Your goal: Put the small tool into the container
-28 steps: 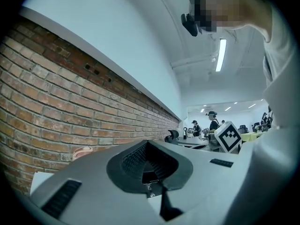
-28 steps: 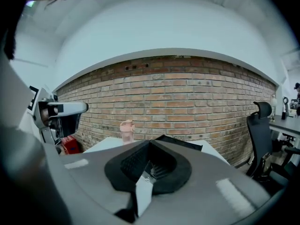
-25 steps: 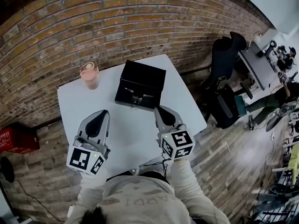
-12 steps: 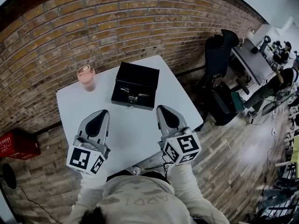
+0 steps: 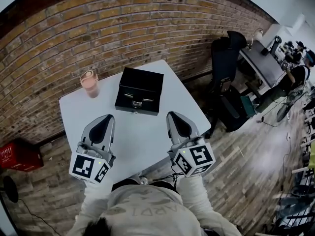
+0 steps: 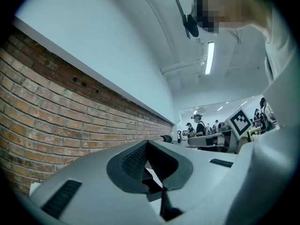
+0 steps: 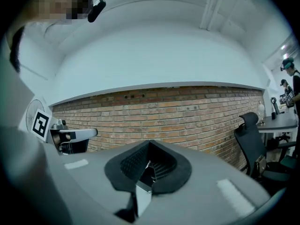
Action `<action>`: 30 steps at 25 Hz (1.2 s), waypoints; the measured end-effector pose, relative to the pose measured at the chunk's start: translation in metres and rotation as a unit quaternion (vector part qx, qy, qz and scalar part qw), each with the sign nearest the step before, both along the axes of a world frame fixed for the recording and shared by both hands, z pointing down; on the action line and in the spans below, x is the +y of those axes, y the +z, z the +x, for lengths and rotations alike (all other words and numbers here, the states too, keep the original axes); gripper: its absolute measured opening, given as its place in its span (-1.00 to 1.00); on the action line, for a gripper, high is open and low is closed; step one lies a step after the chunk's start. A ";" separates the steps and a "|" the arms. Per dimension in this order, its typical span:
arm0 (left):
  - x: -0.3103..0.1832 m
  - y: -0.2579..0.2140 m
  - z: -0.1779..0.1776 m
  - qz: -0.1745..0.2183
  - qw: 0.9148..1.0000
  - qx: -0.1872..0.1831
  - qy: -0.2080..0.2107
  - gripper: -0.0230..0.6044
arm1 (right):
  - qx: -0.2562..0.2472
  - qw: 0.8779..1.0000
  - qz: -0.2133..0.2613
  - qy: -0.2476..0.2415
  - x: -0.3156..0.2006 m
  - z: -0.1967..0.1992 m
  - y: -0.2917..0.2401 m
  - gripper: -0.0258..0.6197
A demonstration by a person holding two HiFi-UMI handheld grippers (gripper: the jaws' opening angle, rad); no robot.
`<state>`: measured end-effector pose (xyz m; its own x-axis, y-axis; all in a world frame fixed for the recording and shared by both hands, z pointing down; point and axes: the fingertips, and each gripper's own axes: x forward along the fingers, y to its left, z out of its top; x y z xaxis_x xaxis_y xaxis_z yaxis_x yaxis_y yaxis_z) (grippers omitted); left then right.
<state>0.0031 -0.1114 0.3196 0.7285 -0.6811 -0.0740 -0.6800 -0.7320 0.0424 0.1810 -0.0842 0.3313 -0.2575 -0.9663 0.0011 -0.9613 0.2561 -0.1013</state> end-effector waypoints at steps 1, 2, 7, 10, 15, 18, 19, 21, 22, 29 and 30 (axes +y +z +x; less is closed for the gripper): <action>0.002 -0.002 0.000 0.002 1.000 0.000 0.000 -0.91 | 0.001 1.000 0.003 0.002 0.003 0.001 -0.003 -0.89; 0.003 -0.004 0.001 0.003 1.000 0.001 -0.001 -0.91 | 0.002 1.000 0.006 0.004 0.006 0.003 -0.006 -0.89; 0.011 -0.009 0.005 0.011 1.000 0.003 0.003 -0.91 | -0.001 1.000 0.020 0.012 0.021 0.009 -0.017 -0.89; 0.016 -0.013 0.008 0.014 1.000 0.005 0.003 -0.91 | -0.006 1.000 0.025 0.014 0.028 0.013 -0.022 -0.89; 0.020 -0.017 0.012 0.017 1.000 0.005 0.002 -0.91 | -0.010 0.999 0.032 0.017 0.035 0.017 -0.028 -0.89; 0.023 -0.018 0.012 0.019 1.000 0.005 0.002 -0.91 | -0.015 0.999 0.037 0.020 0.039 0.019 -0.030 -0.89; 0.024 -0.018 0.012 0.019 1.000 0.006 0.002 -0.91 | -0.014 0.999 0.038 0.021 0.040 0.019 -0.030 -0.89; 0.026 -0.019 0.013 0.022 1.000 0.007 0.002 -0.91 | -0.013 0.999 0.040 0.021 0.042 0.019 -0.030 -0.89; 0.028 -0.020 0.013 0.023 1.000 0.007 0.001 -0.91 | -0.013 0.999 0.040 0.021 0.043 0.020 -0.030 -0.89; 0.032 -0.020 0.015 0.022 1.000 0.011 0.001 -0.91 | -0.013 0.999 0.043 0.020 0.049 0.021 -0.031 -0.89; 0.032 -0.020 0.016 0.021 1.000 0.011 0.001 -0.91 | -0.014 0.999 0.044 0.020 0.049 0.022 -0.031 -0.89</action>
